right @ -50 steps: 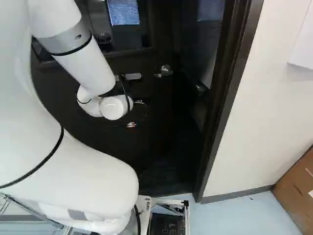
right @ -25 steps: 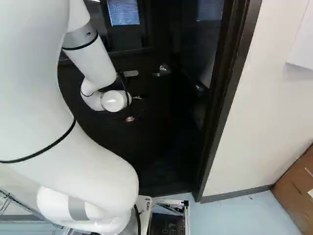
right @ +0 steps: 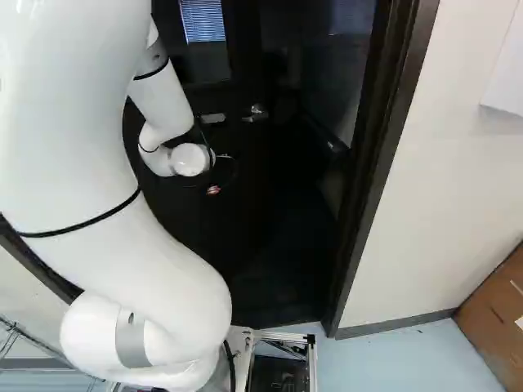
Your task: Open the door and move inside
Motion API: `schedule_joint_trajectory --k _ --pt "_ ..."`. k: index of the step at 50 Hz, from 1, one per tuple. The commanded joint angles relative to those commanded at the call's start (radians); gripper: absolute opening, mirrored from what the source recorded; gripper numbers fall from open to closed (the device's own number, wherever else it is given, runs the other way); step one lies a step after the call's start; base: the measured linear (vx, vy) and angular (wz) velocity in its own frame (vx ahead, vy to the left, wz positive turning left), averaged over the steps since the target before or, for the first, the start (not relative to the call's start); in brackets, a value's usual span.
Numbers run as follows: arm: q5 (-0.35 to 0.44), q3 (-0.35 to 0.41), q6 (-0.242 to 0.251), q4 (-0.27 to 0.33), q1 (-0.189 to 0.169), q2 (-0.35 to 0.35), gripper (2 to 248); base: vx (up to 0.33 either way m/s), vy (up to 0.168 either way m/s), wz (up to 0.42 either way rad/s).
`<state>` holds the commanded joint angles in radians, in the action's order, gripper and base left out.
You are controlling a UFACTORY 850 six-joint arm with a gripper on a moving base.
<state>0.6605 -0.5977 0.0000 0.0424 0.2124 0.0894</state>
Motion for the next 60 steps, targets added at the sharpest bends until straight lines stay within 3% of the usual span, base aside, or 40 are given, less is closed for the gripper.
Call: schedule_joint_trajectory --k 60 --pt "0.0 -0.242 0.0 0.052 0.114 0.214 247 0.0 0.0 0.0"
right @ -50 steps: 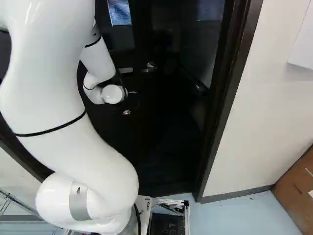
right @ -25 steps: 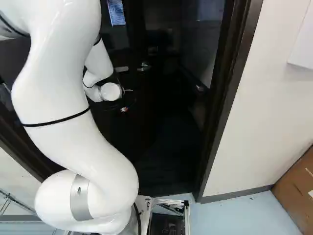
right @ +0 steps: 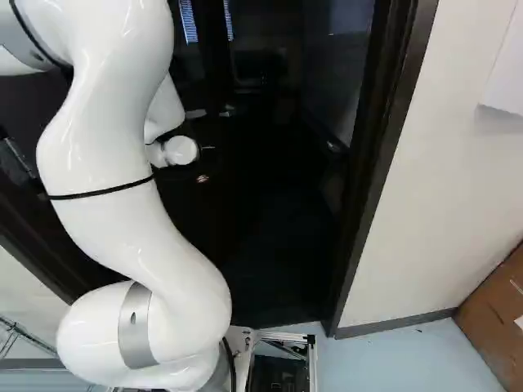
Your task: Open the door and move inside
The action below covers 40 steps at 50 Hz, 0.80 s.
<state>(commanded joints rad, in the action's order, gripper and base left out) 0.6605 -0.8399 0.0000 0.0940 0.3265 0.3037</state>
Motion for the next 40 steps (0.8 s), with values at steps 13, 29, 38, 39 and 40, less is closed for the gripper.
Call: schedule_joint_trajectory --k 13,29,38,39,40 --pt "0.0 -0.056 0.0 0.014 0.023 0.047 247 0.0 0.0 0.0" --pt "0.0 -0.128 0.0 0.032 0.049 0.105 247 0.0 0.0 0.0" --pt "0.0 -0.167 0.0 0.042 0.063 0.136 247 0.0 0.0 0.0" --pt "0.0 -0.171 0.0 0.043 0.065 0.14 247 0.0 0.0 0.0" --pt "0.0 -0.175 0.0 0.045 0.066 0.143 247 0.0 0.0 0.0"
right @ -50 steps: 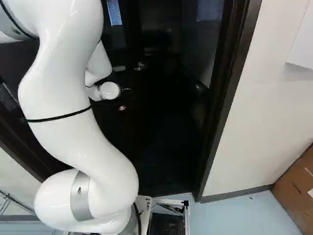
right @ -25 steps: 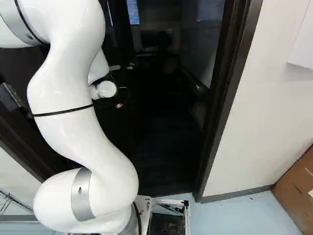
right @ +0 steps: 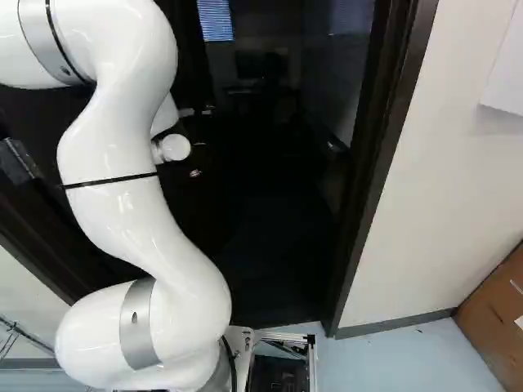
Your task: Open the door and move inside
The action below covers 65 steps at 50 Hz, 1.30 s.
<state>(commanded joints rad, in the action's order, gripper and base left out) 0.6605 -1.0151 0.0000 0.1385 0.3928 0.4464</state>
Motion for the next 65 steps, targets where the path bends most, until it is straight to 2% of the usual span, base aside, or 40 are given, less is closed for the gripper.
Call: schedule_joint_trajectory --k 20,65 --pt "-0.009 -0.065 0.0 0.026 0.034 0.051 247 0.0 0.0 0.0" --pt "-0.044 -0.139 0.0 0.094 0.092 0.108 247 0.0 0.0 0.0"
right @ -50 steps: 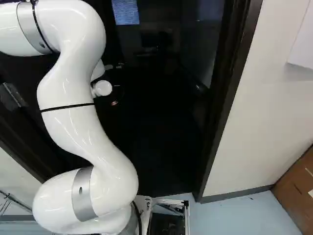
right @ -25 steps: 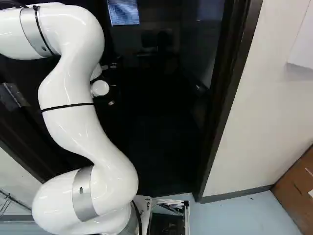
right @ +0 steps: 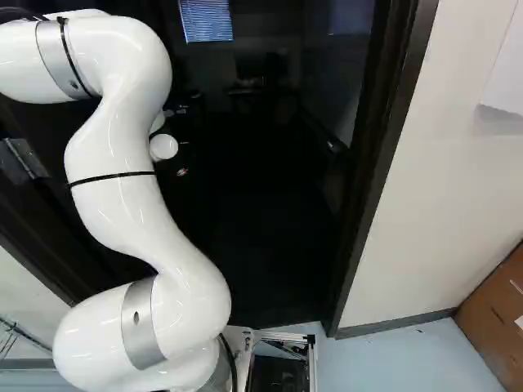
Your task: Open the door and move inside
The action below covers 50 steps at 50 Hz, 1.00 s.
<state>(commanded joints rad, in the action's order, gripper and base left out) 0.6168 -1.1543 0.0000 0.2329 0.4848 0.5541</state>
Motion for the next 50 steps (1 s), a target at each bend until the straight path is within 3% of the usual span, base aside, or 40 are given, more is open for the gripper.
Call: schedule_joint_trajectory --k 50 --pt "-0.031 -0.09 0.0 0.076 0.058 0.067 247 0.0 0.0 0.0"
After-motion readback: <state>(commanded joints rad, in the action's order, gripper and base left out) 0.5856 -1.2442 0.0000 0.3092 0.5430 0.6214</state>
